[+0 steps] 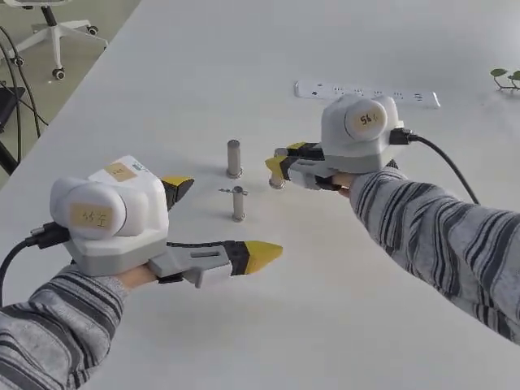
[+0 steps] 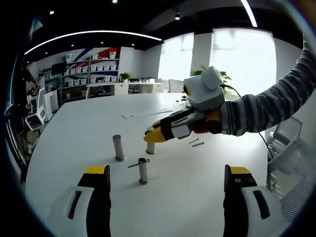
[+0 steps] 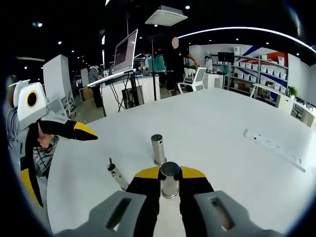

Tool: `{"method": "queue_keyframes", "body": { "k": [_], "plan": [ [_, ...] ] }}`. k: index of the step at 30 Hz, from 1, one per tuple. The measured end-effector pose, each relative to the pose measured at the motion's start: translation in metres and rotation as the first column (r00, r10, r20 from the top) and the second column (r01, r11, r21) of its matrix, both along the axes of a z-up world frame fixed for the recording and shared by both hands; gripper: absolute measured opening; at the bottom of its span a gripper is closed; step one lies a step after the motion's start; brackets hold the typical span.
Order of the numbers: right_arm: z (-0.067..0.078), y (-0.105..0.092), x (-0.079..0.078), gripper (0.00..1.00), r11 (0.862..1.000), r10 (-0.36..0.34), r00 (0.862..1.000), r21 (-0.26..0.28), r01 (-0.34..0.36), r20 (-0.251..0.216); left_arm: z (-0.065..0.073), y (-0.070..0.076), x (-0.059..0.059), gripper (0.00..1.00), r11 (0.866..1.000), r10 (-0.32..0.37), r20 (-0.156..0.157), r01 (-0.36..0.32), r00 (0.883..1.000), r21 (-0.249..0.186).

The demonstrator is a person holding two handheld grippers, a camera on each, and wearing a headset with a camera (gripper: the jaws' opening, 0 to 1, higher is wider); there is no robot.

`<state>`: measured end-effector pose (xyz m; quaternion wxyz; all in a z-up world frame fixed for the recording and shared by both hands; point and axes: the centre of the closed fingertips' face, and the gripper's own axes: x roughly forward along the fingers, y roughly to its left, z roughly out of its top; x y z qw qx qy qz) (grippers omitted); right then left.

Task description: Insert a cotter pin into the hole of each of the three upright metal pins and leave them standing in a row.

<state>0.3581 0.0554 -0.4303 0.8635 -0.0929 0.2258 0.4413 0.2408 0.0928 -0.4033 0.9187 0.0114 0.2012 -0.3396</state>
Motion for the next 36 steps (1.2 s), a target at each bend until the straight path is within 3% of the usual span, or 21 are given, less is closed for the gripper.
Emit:
{"method": "queue_keyframes", "body": {
  "k": [20,36],
  "plan": [
    [0.002,-0.047,-0.059,0.08,0.999,-0.047,0.999,-0.028,0.047,-0.005,0.002,-0.002,-0.015,0.94,1.000,0.006,-0.007,-0.006,1.000,-0.003],
    [-0.005,-0.069,-0.086,0.08,0.992,-0.109,0.994,-0.058,0.109,0.006,0.004,-0.006,-0.022,0.93,1.000,-0.001,-0.004,0.001,1.000,-0.003]
  ]
}}
